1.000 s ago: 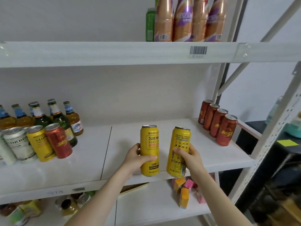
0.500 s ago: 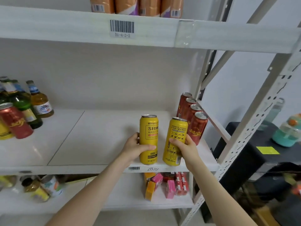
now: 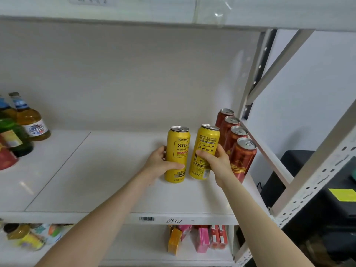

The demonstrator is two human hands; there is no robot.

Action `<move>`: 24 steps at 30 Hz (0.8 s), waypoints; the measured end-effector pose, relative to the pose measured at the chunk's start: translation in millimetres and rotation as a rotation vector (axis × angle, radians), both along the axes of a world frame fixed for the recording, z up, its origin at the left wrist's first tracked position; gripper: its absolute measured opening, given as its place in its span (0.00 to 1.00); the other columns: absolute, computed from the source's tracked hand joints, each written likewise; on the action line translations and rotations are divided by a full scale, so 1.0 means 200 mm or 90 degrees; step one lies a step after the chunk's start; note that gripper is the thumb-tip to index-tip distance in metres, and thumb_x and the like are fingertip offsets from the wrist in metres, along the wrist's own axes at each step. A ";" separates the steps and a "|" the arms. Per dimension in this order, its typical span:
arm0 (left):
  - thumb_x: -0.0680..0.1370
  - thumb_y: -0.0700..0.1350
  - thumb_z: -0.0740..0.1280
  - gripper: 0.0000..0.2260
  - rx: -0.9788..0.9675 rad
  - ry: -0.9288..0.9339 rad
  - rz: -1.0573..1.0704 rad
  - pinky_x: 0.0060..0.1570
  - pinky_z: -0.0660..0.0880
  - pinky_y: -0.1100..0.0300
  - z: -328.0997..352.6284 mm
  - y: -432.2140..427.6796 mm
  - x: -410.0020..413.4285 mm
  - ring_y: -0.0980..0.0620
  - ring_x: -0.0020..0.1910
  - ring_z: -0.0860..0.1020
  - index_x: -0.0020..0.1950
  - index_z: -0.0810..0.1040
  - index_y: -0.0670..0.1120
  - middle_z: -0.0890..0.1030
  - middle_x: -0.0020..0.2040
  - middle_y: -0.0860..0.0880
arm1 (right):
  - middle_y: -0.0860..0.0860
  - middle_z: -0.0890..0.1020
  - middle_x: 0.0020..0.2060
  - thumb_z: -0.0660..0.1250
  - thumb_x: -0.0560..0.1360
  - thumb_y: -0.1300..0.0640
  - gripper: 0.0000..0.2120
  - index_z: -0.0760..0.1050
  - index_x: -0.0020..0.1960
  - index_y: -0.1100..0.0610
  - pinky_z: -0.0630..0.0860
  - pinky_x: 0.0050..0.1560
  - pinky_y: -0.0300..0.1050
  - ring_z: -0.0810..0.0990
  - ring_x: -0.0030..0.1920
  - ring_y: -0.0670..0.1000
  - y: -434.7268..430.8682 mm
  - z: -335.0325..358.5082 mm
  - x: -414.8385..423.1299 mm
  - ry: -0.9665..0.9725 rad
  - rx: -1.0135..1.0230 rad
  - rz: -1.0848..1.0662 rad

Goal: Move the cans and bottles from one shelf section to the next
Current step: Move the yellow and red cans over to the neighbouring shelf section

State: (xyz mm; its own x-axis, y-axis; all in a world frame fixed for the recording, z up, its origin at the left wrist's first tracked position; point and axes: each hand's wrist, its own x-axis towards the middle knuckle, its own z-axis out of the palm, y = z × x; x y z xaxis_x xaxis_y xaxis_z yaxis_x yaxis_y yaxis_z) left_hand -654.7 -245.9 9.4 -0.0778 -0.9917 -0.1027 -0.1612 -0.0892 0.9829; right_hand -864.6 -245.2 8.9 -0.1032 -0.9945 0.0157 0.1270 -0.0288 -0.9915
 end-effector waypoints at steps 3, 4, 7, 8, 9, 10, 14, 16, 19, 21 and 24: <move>0.51 0.52 0.83 0.38 -0.012 0.008 -0.006 0.56 0.80 0.50 -0.04 -0.14 -0.01 0.53 0.54 0.83 0.59 0.77 0.52 0.84 0.54 0.52 | 0.48 0.86 0.48 0.80 0.66 0.58 0.22 0.77 0.56 0.50 0.80 0.45 0.43 0.85 0.48 0.46 -0.15 -0.02 0.01 0.010 -0.020 -0.019; 0.52 0.51 0.83 0.37 -0.015 0.008 -0.002 0.57 0.80 0.50 -0.05 -0.18 -0.02 0.52 0.54 0.83 0.59 0.77 0.52 0.85 0.54 0.52 | 0.47 0.86 0.48 0.80 0.66 0.58 0.22 0.77 0.56 0.49 0.80 0.45 0.42 0.85 0.47 0.46 -0.20 -0.03 0.01 0.011 -0.023 -0.027; 0.53 0.46 0.83 0.34 -0.022 0.007 0.024 0.57 0.79 0.47 -0.07 -0.32 -0.03 0.50 0.55 0.83 0.57 0.77 0.52 0.84 0.54 0.50 | 0.47 0.86 0.47 0.80 0.66 0.59 0.21 0.77 0.54 0.49 0.80 0.44 0.42 0.85 0.48 0.46 -0.34 -0.04 0.02 0.014 -0.040 -0.048; 0.54 0.45 0.83 0.34 -0.024 0.008 0.031 0.57 0.79 0.47 -0.08 -0.37 -0.04 0.50 0.55 0.83 0.58 0.77 0.52 0.84 0.55 0.50 | 0.48 0.86 0.47 0.80 0.66 0.59 0.21 0.76 0.54 0.49 0.80 0.45 0.43 0.85 0.48 0.47 -0.38 -0.05 0.03 0.019 -0.047 -0.053; 0.55 0.44 0.83 0.34 -0.027 0.008 0.036 0.58 0.79 0.47 -0.08 -0.41 -0.05 0.50 0.54 0.83 0.58 0.76 0.51 0.84 0.55 0.50 | 0.48 0.85 0.47 0.80 0.66 0.60 0.21 0.76 0.54 0.49 0.80 0.46 0.44 0.85 0.48 0.47 -0.42 -0.05 0.03 0.024 -0.053 -0.057; 0.55 0.44 0.83 0.35 -0.030 0.009 0.040 0.58 0.79 0.46 -0.09 -0.45 -0.05 0.51 0.55 0.82 0.59 0.76 0.51 0.83 0.56 0.50 | 0.49 0.85 0.48 0.80 0.66 0.60 0.21 0.76 0.54 0.48 0.81 0.47 0.46 0.85 0.48 0.47 -0.45 -0.06 0.03 0.030 -0.059 -0.062; 0.53 0.45 0.83 0.38 -0.049 0.007 0.049 0.58 0.79 0.46 -0.11 -0.58 -0.08 0.51 0.55 0.82 0.61 0.75 0.49 0.83 0.57 0.50 | 0.49 0.84 0.51 0.80 0.66 0.58 0.24 0.75 0.58 0.49 0.80 0.53 0.50 0.84 0.52 0.50 -0.57 -0.09 0.02 0.053 -0.062 -0.070; 0.53 0.45 0.83 0.38 -0.055 -0.002 0.048 0.59 0.79 0.45 -0.12 -0.63 -0.08 0.51 0.55 0.82 0.61 0.75 0.49 0.83 0.57 0.50 | 0.49 0.84 0.53 0.80 0.66 0.57 0.27 0.74 0.62 0.51 0.80 0.53 0.49 0.83 0.53 0.49 -0.62 -0.12 0.01 0.049 -0.059 -0.074; 0.53 0.45 0.83 0.37 -0.060 -0.010 0.044 0.59 0.78 0.43 -0.14 -0.68 -0.07 0.49 0.56 0.82 0.60 0.74 0.50 0.82 0.57 0.49 | 0.48 0.83 0.54 0.80 0.67 0.58 0.30 0.73 0.66 0.52 0.78 0.50 0.45 0.82 0.53 0.47 -0.68 -0.14 0.01 0.038 -0.053 -0.089; 0.53 0.45 0.83 0.37 -0.063 -0.011 0.039 0.59 0.78 0.43 -0.15 -0.71 -0.07 0.48 0.56 0.82 0.60 0.75 0.50 0.82 0.58 0.48 | 0.49 0.82 0.55 0.79 0.68 0.58 0.31 0.72 0.67 0.52 0.78 0.51 0.46 0.82 0.54 0.47 -0.72 -0.15 0.01 0.033 -0.049 -0.090; 0.54 0.44 0.83 0.37 -0.068 -0.004 0.035 0.59 0.78 0.42 -0.17 -0.73 -0.07 0.48 0.56 0.82 0.61 0.74 0.49 0.82 0.58 0.48 | 0.50 0.81 0.57 0.79 0.68 0.60 0.32 0.71 0.69 0.53 0.77 0.52 0.47 0.81 0.55 0.48 -0.78 -0.17 0.01 0.027 -0.049 -0.091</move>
State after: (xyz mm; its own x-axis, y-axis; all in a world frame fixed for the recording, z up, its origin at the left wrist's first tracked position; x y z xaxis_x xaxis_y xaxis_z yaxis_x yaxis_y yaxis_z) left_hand -669.0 -392.1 -25.3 -0.0225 -0.9997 0.0039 -0.1653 0.0076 0.9862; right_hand -862.4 -400.4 -25.5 -0.2413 -0.9654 0.0984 0.0736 -0.1193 -0.9901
